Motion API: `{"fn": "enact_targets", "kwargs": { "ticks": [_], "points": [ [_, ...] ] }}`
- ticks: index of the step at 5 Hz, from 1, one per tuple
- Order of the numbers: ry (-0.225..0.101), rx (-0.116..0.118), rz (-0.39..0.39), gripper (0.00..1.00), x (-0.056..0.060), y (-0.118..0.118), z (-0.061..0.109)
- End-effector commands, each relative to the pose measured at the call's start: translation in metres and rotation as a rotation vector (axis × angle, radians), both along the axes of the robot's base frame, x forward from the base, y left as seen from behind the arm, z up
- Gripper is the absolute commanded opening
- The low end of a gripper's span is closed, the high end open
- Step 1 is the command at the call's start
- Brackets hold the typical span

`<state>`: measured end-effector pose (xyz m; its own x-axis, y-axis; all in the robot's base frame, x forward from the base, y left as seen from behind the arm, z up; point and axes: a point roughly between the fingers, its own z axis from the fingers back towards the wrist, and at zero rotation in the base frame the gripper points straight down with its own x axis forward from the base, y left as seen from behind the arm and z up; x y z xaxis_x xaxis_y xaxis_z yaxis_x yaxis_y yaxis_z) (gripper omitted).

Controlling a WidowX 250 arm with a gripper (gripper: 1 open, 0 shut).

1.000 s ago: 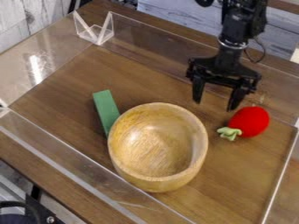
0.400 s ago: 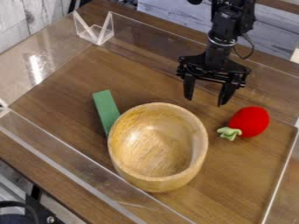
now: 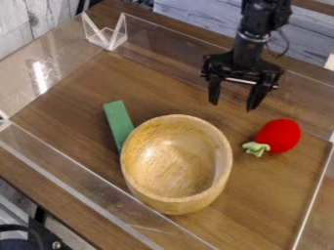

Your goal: Move the red object to the right side of the table

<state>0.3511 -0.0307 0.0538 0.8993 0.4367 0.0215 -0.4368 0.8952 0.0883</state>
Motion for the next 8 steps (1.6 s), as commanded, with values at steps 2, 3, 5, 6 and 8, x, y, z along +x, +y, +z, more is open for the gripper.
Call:
{"fn": "enact_targets", "kwargs": {
  "ticks": [2, 3, 5, 6, 8],
  "points": [
    [-0.06, -0.001, -0.104, 1.0, 0.016, 0.01, 0.045],
    [-0.074, 0.002, -0.142, 1.0, 0.012, 0.031, 0.057],
    [-0.094, 0.015, -0.197, 1.0, -0.002, 0.086, 0.075],
    [-0.085, 0.024, -0.231, 1.0, -0.008, 0.098, 0.066],
    [-0.104, 0.03, -0.272, 1.0, -0.008, 0.128, 0.061]
  ]
}}
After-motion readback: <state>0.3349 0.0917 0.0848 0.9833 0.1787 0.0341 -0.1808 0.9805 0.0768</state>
